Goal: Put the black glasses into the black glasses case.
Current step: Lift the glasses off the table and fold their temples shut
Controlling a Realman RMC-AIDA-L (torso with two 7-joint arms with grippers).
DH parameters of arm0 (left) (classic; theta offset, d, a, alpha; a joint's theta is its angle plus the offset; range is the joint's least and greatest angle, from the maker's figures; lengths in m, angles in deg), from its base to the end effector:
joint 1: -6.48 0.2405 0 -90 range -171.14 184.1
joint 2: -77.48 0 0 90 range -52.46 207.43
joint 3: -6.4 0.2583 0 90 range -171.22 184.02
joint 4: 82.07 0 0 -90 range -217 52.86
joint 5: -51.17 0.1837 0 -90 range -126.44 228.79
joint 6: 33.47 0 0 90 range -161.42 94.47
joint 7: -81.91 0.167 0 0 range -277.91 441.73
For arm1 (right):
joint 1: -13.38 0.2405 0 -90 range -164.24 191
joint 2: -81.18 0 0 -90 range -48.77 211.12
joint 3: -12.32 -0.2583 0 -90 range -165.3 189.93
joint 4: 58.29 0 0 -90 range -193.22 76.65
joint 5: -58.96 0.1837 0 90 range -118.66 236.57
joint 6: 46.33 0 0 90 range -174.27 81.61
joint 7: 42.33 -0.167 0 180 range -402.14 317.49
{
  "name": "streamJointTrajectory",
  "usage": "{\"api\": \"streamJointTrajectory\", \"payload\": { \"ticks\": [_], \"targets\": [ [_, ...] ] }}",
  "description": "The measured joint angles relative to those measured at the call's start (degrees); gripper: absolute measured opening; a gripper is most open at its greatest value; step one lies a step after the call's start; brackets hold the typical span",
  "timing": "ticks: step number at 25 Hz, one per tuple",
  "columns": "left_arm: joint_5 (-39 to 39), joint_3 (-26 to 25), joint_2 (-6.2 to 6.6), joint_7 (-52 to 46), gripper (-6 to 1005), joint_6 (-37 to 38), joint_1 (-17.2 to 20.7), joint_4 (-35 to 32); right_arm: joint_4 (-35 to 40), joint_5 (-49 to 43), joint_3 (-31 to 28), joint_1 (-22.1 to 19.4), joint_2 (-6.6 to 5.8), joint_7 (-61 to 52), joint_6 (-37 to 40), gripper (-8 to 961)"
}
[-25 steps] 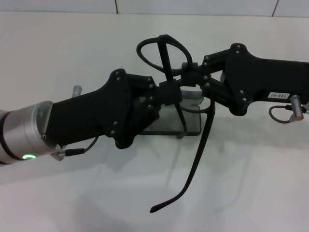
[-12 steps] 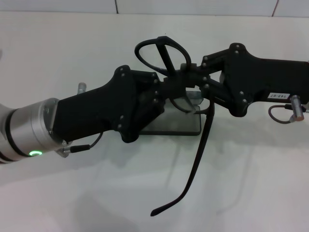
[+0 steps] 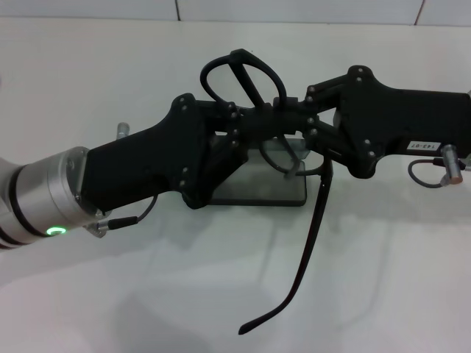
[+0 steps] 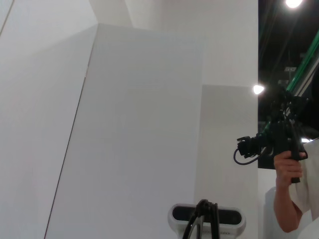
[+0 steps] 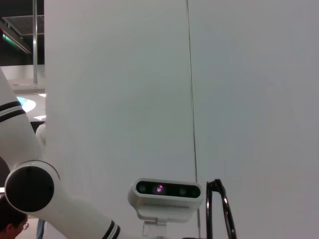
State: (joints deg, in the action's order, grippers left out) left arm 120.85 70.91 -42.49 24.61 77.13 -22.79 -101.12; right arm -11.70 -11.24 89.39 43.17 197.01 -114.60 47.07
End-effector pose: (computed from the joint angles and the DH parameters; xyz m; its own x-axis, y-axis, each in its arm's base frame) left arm -0.1592 0.2568 -0.0190 0.3871 0.0874 0.9179 0.1465 -0.9887 0.0324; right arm 0.1218 0.2956 -0.0106 0.6615 0.0274 -0.7494 -0.0010 -0.9993 -0.0373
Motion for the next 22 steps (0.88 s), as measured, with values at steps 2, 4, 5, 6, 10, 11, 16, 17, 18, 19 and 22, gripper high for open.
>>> {"api": "streamJointTrajectory", "payload": {
  "ticks": [2, 4, 5, 6, 10, 11, 16, 17, 18, 19, 22],
  "targets": [
    [-0.02, 0.06, 0.00, 0.00, 32, -0.07, 0.00, 0.00, -0.03, 0.00, -0.19, -0.10, 0.00, 0.14, 0.01, 64],
    [-0.05, 0.25, 0.02, 0.00, 32, 0.04, 0.00, 0.00, -0.46, 0.19, -0.39, -0.26, 0.00, 0.59, -0.05, 64],
    [-0.06, 0.33, 0.07, 0.00, 32, 0.27, 0.00, -0.04, -0.83, 0.38, -0.53, -0.31, 0.00, 0.93, -0.11, 64],
    [-0.06, 0.38, 0.13, 0.00, 32, 0.57, 0.00, -0.14, -1.77, 0.84, -1.28, -0.33, -0.08, 1.37, -0.04, 64],
    [0.18, 0.29, 0.61, 0.00, 32, 3.29, 0.30, -0.57, -2.93, 1.10, -3.60, -0.52, -0.16, 1.73, 0.88, 64],
    [0.17, 0.21, 0.75, 0.00, 32, 3.70, 0.40, -0.58, -3.28, 1.12, -4.90, -0.67, -0.17, 1.80, 2.01, 64],
    [0.56, 0.35, 1.53, -0.09, 33, 4.02, 0.59, -0.61, -3.91, 2.94, -12.60, -1.74, -0.15, 2.06, 10.42, 63],
    [1.20, 0.50, 1.56, -0.15, 33, 4.03, 0.47, -0.64, -3.93, 3.42, -13.21, -1.85, -0.14, 2.12, 11.31, 63],
    [1.89, 0.56, 1.59, -0.18, 33, 4.04, 0.29, -0.66, -4.00, 5.25, -14.41, -2.00, -0.15, 2.37, 13.37, 63],
    [3.19, 0.58, 1.58, -0.21, 33, 4.11, -0.12, -0.69, -4.24, 7.32, -14.92, -2.07, -0.17, 2.86, 14.79, 63],
    [7.23, 0.61, 0.86, -0.10, 33, 4.92, -1.95, -0.73, -5.62, 12.67, -15.19, -1.89, -0.16, 4.55, 17.43, 63]
  ]
}}
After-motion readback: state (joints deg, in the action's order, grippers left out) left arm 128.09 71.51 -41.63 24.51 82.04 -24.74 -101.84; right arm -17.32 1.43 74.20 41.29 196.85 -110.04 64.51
